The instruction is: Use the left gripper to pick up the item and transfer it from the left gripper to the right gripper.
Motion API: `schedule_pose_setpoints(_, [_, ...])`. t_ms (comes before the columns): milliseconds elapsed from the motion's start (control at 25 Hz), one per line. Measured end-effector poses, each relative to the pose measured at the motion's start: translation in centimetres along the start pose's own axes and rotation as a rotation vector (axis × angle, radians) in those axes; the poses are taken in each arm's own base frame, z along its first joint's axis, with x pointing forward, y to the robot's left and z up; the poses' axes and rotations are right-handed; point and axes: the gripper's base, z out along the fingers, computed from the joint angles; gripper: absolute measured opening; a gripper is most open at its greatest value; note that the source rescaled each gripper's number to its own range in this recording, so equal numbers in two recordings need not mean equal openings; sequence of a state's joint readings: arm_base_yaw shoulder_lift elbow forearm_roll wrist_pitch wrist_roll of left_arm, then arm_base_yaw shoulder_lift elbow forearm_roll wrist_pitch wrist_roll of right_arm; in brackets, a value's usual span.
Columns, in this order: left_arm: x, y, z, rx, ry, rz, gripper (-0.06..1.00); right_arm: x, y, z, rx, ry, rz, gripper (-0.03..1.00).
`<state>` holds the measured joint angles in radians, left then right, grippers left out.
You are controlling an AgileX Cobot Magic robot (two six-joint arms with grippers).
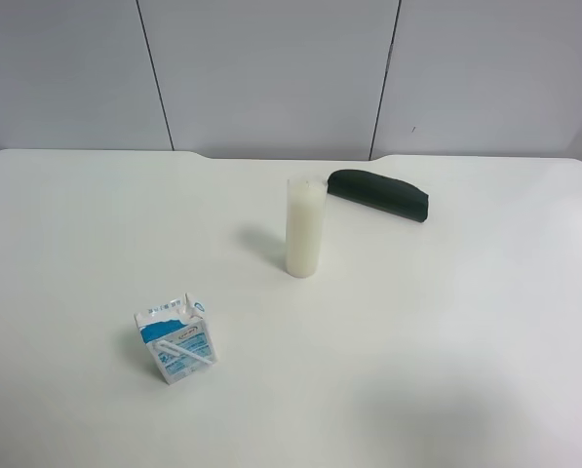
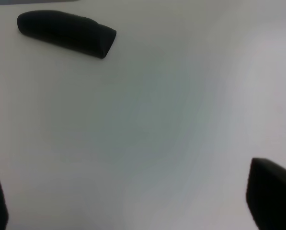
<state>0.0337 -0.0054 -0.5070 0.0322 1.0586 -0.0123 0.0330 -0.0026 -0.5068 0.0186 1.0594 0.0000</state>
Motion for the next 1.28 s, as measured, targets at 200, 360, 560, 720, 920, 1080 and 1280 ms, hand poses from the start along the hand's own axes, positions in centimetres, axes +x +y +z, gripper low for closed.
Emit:
schedule_pose_setpoints(200, [0.0,0.0,0.0,0.0,0.0,0.0,1.0,0.0,0.0,0.0,0.0,0.0,0.0,1.0])
schedule_pose_setpoints(360, [0.0,0.0,0.0,0.0,0.0,0.0,1.0,0.0,0.0,0.0,0.0,0.0,0.0,1.0])
schedule_pose_setpoints(560, [0.0,0.0,0.0,0.0,0.0,0.0,1.0,0.0,0.0,0.0,0.0,0.0,0.0,1.0])
schedule_pose_setpoints(720, [0.0,0.0,0.0,0.0,0.0,0.0,1.0,0.0,0.0,0.0,0.0,0.0,0.0,1.0])
schedule_pose_setpoints(920, [0.0,0.0,0.0,0.004,0.003,0.004,1.0,0.0,0.0,0.0,0.0,0.0,0.0,1.0])
schedule_pose_setpoints(1080, [-1.7,-0.3,0.3,0.029,0.051,0.04,1.0,0.0,0.0,0.0,0.0,0.0,0.0,1.0])
schedule_pose_setpoints(1280, [-6.8,-0.9,1.0,0.104,0.134,0.089,1.0,0.0,0.0,0.0,0.0,0.0,0.0,1.0])
